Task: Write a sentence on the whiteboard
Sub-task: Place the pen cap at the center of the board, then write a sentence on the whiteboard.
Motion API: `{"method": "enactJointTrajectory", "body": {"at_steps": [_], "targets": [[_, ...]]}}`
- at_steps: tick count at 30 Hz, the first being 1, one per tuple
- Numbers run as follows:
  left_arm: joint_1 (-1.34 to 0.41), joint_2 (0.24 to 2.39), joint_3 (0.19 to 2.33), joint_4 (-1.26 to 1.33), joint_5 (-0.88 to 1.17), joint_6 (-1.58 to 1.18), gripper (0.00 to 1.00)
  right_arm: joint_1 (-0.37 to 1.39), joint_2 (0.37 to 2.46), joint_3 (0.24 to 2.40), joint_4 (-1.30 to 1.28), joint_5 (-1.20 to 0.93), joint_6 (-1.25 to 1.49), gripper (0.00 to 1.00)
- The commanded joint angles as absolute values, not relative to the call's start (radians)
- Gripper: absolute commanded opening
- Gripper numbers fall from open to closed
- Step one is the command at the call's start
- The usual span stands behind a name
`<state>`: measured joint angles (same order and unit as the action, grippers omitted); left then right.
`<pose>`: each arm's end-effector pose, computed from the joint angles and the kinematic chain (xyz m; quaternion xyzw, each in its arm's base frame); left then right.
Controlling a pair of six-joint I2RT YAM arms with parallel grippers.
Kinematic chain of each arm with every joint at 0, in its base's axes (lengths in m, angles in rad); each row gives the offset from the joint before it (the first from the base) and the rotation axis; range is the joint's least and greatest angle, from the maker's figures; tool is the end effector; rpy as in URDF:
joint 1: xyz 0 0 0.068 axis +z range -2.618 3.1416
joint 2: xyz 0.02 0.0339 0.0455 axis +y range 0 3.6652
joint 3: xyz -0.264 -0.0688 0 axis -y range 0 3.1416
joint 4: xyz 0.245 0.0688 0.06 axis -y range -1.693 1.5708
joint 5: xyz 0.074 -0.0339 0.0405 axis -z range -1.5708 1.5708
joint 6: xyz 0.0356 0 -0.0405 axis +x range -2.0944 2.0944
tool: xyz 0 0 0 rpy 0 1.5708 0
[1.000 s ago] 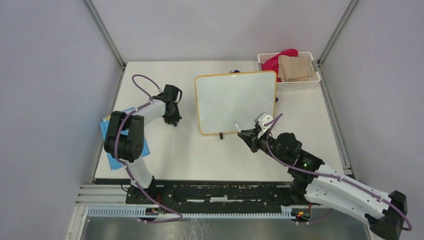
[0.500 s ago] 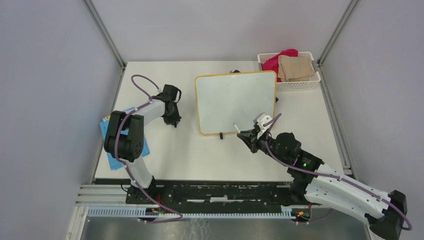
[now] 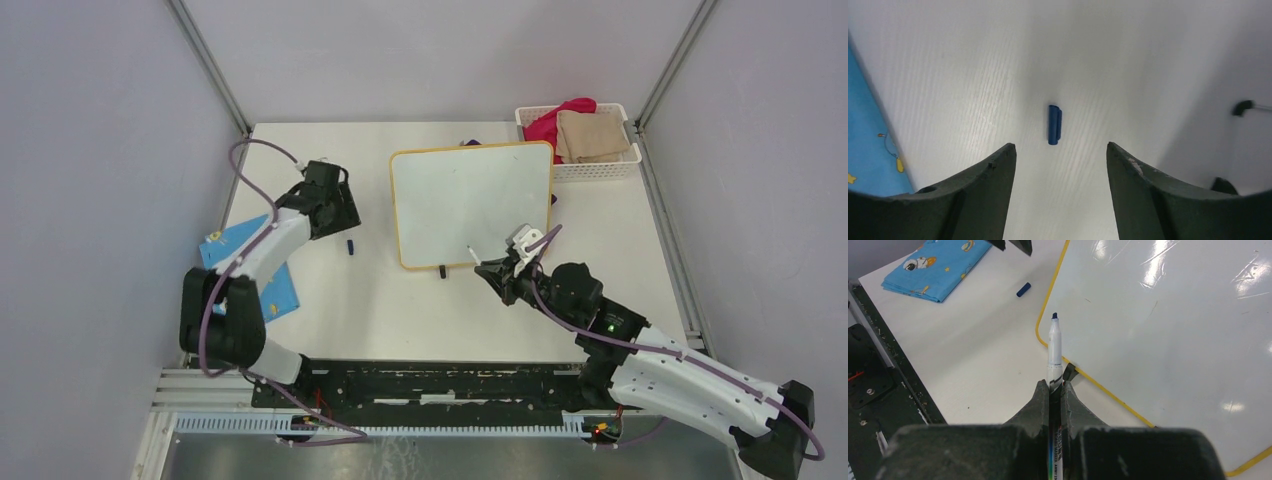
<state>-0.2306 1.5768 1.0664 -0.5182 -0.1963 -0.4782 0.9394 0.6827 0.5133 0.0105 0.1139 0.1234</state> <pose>0.3140 -0.0666 0.2169 -0.1444 0.9483 -0.0039 0.2827 0.1064 0.1387 0.2806 -0.2676 0.7121 0.2909 0.5803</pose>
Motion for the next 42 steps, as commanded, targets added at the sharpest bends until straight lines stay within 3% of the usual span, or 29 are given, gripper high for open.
{"method": "enactJointTrajectory", "body": {"at_steps": [1,5,8,14,21,24,27,30,42], "targets": [[-0.233,1.283,1.043,-0.439,-0.156,-0.514,0.73,0.937,0.679,0.579,0.016,0.117,0.09,0.0],[-0.256,1.06,0.985,-0.27,0.041,-0.45,0.83,0.938,0.694,0.612,0.002,0.11,0.056,0.0],[-0.275,0.987,0.986,-0.181,0.181,-0.433,0.99,0.938,0.707,0.648,-0.031,0.1,0.021,0.0],[-0.333,0.933,0.986,0.024,0.276,-0.497,1.0,0.937,0.715,0.699,-0.042,0.105,-0.037,0.0],[-0.359,1.003,0.903,0.215,0.155,-0.591,1.0,0.937,0.72,0.687,-0.008,0.073,-0.047,0.0],[-0.359,1.03,0.885,0.33,0.302,-0.677,1.0,0.938,0.723,0.688,0.024,0.014,-0.066,0.0],[-0.363,1.08,0.916,0.419,0.624,-0.674,1.0,0.936,0.733,0.71,0.011,-0.094,-0.097,0.0],[-0.398,1.075,0.869,0.545,0.798,-0.673,1.0,0.937,0.758,0.763,-0.059,-0.168,-0.119,0.0],[-0.618,0.903,0.841,0.172,0.799,-0.305,1.0,0.937,0.863,0.943,-0.229,-0.406,-0.146,0.0]]}}
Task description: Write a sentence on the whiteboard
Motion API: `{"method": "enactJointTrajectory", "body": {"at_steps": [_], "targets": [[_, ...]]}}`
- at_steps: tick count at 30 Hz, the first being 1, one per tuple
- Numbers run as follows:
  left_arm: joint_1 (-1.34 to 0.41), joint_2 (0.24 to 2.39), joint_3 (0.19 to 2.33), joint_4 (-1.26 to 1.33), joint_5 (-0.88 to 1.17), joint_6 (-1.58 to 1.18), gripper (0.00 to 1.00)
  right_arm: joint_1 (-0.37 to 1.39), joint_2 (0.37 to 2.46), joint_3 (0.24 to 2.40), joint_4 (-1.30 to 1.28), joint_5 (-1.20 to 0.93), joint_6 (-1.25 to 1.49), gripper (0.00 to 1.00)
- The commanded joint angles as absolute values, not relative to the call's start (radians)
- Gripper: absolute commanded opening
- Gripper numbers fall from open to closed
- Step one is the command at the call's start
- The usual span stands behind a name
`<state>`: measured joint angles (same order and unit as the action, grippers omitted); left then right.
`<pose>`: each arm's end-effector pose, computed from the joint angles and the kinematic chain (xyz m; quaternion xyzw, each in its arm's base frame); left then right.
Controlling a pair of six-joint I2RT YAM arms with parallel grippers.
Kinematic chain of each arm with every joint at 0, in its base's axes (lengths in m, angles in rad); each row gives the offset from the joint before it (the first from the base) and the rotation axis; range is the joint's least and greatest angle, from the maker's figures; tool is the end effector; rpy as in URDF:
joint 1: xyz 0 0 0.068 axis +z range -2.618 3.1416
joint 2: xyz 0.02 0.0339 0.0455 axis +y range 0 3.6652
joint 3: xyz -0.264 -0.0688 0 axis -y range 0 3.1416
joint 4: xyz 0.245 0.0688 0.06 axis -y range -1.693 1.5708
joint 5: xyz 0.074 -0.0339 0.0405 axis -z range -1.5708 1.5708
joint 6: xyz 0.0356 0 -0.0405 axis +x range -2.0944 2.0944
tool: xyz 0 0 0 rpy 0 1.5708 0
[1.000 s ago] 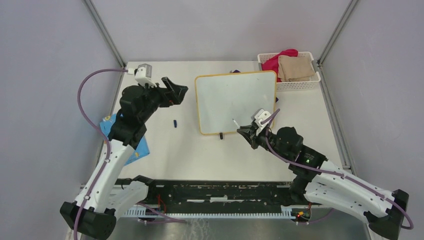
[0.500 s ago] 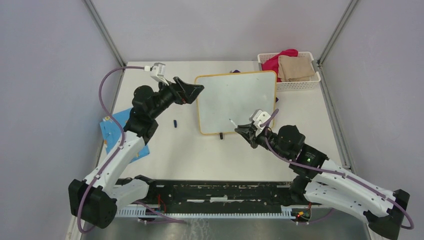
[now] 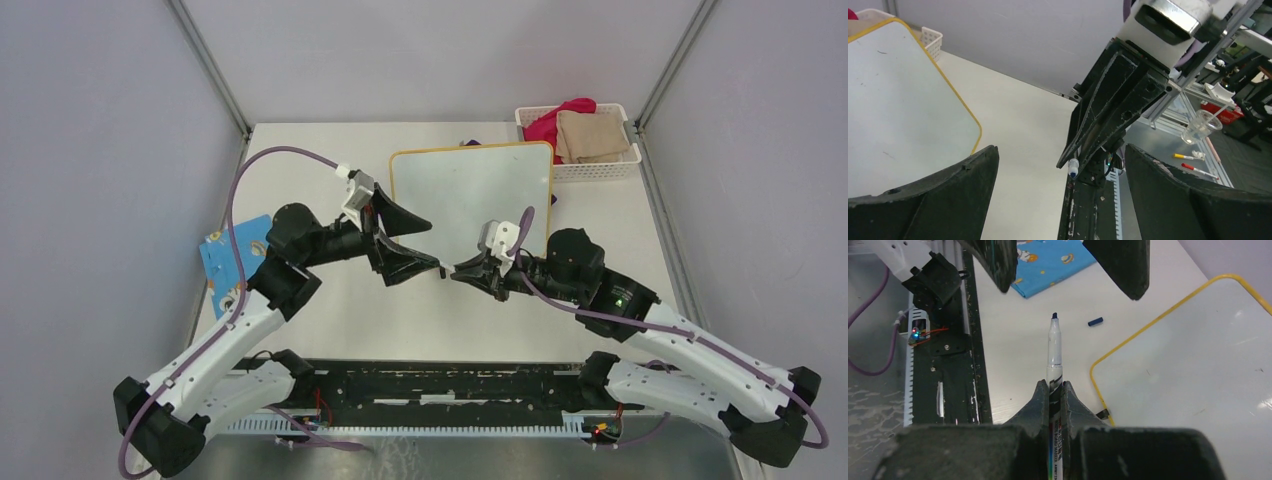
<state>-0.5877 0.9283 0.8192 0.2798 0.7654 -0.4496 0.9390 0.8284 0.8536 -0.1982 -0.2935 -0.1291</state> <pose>0.1612 -0.1370 0.3748 0.3262 0.5765 -0.5606 0.4969 0.1047 0.1605 0.3556 -0.4665 0.6040 0.3536 0.5409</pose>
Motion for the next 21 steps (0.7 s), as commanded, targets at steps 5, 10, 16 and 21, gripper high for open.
{"method": "enactJointTrajectory", "body": {"at_steps": [5,10,16,21], "targets": [[-0.636,0.897,0.846,0.15,0.804,-0.287,0.97,0.937,0.872,0.972,-0.192,-0.45,-0.121,0.0],[-0.646,0.915,0.85,0.163,0.848,-0.309,0.84,0.937,0.877,0.986,-0.19,-0.477,-0.117,0.0],[-0.646,0.932,0.866,0.181,0.927,-0.347,0.69,0.937,0.866,0.977,-0.2,-0.474,-0.123,0.0],[-0.65,0.951,0.88,0.181,0.96,-0.363,0.65,0.937,0.864,0.967,-0.182,-0.481,-0.118,0.0]]}}
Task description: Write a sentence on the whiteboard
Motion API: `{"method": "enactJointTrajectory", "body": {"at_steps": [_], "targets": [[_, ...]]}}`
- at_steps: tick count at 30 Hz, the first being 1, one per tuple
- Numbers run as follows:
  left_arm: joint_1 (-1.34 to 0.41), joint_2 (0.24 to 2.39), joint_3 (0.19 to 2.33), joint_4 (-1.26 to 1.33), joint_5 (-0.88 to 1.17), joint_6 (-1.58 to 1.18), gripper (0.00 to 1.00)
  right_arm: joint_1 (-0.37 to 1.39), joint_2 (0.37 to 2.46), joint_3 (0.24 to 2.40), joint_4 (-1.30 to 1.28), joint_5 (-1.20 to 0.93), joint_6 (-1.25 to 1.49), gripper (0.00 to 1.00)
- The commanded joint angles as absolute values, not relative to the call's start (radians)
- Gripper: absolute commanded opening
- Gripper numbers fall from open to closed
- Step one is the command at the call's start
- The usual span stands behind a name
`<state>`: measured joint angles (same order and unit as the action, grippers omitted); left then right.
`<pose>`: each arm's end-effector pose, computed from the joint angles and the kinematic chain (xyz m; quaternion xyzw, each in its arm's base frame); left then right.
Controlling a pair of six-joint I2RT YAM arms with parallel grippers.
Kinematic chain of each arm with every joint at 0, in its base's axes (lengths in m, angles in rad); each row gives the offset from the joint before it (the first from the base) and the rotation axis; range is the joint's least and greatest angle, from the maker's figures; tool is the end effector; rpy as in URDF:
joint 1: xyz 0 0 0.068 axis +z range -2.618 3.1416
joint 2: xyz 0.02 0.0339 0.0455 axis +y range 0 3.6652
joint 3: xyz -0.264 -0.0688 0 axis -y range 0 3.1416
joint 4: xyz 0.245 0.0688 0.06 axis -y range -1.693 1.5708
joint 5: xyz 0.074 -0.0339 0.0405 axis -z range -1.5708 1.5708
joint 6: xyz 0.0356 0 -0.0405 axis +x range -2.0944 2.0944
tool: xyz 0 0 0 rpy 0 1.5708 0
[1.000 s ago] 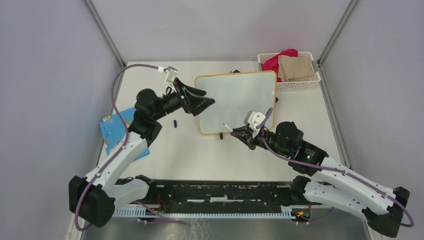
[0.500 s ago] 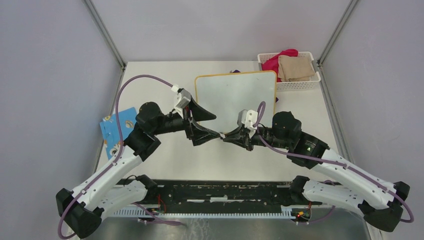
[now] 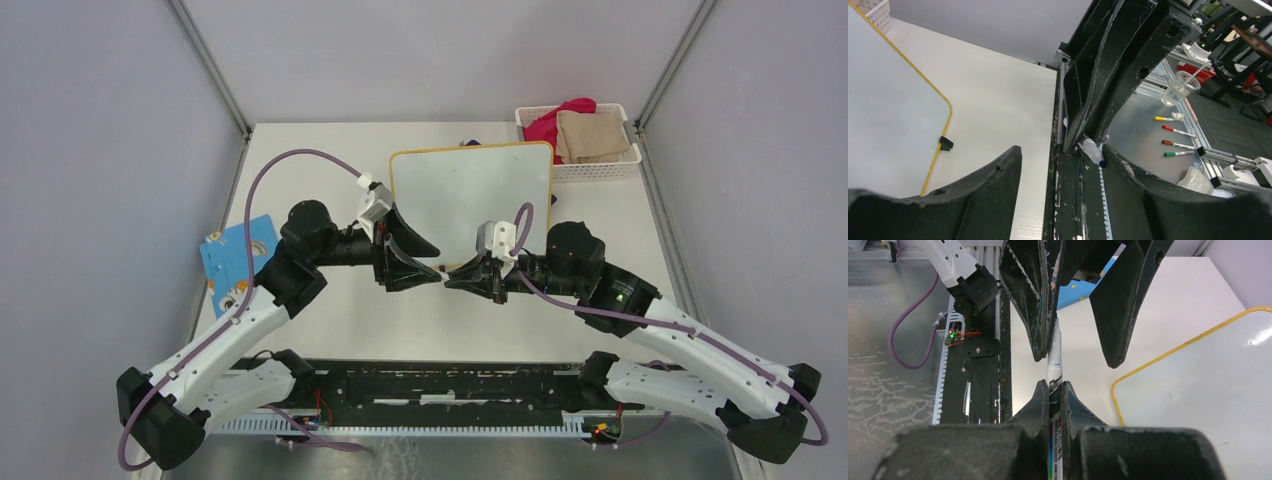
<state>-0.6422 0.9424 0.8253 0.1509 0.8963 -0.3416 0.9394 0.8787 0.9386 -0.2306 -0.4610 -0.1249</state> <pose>0.1526 -0.1488 0.3613 0.4018 0.5727 -0.5715 0.4289 0.1034 0.1682 0.3733 -0.5046 0.5669 0.4089 0.5067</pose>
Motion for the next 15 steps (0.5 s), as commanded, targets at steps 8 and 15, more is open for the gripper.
{"method": "enactJointTrajectory", "body": {"at_steps": [8,15], "targets": [[-0.658,0.957,0.891,0.181,0.975,-0.368,0.56,0.937,0.864,0.953,-0.158,-0.487,-0.109,0.0],[-0.666,0.97,0.893,0.179,0.985,-0.367,0.46,0.937,0.86,0.945,-0.147,-0.486,-0.101,0.0]]}}
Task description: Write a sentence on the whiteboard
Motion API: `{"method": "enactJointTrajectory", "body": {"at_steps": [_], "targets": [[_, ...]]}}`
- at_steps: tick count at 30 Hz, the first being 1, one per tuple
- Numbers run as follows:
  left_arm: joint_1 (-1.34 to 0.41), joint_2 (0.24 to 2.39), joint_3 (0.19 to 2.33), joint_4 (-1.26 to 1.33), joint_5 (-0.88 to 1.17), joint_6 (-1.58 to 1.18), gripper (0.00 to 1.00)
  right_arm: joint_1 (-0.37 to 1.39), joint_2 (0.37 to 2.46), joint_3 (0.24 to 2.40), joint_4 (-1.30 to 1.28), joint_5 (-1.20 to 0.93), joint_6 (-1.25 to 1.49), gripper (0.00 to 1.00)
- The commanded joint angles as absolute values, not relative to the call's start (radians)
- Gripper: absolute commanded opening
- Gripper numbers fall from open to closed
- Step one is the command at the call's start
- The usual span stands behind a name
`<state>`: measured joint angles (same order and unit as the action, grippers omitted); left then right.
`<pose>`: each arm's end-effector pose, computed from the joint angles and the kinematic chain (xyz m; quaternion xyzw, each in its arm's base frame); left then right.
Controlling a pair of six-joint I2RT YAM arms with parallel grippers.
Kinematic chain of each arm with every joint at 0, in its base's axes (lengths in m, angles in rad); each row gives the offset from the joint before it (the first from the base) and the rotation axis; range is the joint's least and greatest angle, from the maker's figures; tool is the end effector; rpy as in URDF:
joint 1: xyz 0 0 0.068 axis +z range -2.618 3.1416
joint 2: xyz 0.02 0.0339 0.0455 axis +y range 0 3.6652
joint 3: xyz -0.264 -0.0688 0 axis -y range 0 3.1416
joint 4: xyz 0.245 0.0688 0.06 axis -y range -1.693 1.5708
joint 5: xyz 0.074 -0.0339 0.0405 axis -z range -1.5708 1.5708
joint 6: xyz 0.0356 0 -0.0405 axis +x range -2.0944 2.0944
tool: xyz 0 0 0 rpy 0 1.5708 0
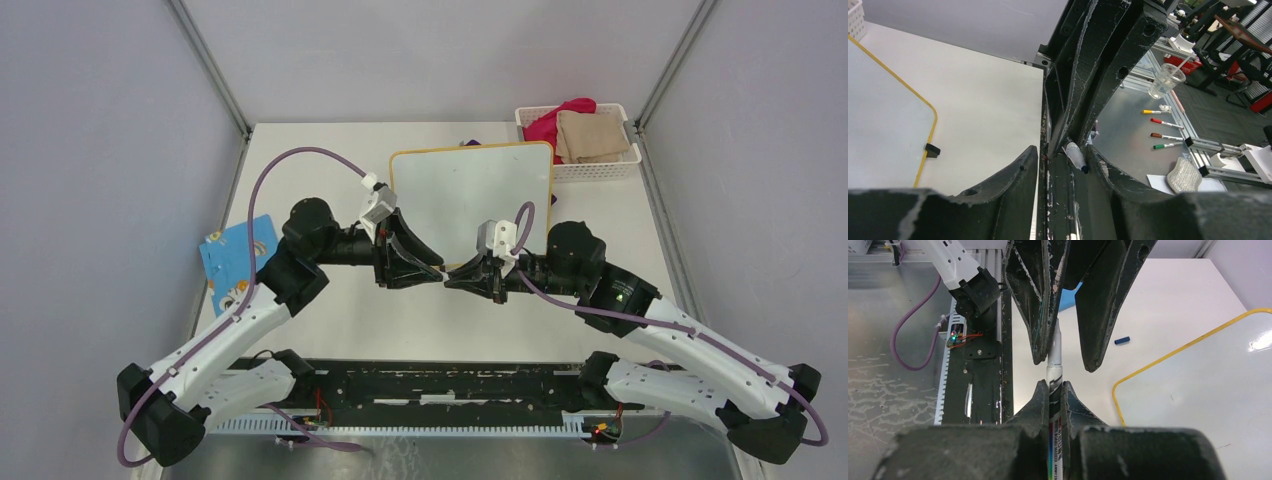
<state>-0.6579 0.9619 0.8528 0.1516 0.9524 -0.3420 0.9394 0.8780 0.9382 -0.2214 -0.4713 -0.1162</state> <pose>0.1513 -0.1536 0.3670 0.4236 0.5552 -0.5860 0.4111 0.1030 0.1683 0.3743 -0.5037 0.5637 0.4150 0.5062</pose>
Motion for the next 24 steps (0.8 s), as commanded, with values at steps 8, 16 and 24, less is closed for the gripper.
{"method": "enactJointTrajectory", "body": {"at_steps": [8,16,24], "targets": [[-0.67,0.973,0.894,0.173,0.985,-0.363,0.26,0.938,0.859,0.939,-0.143,-0.489,-0.102,0.0],[-0.673,0.969,0.895,0.173,0.975,-0.363,0.02,0.938,0.857,0.937,-0.142,-0.499,-0.103,0.0],[-0.672,0.914,0.891,0.165,0.845,-0.357,0.02,0.938,0.791,0.914,-0.101,-0.382,-0.067,0.59]]}}
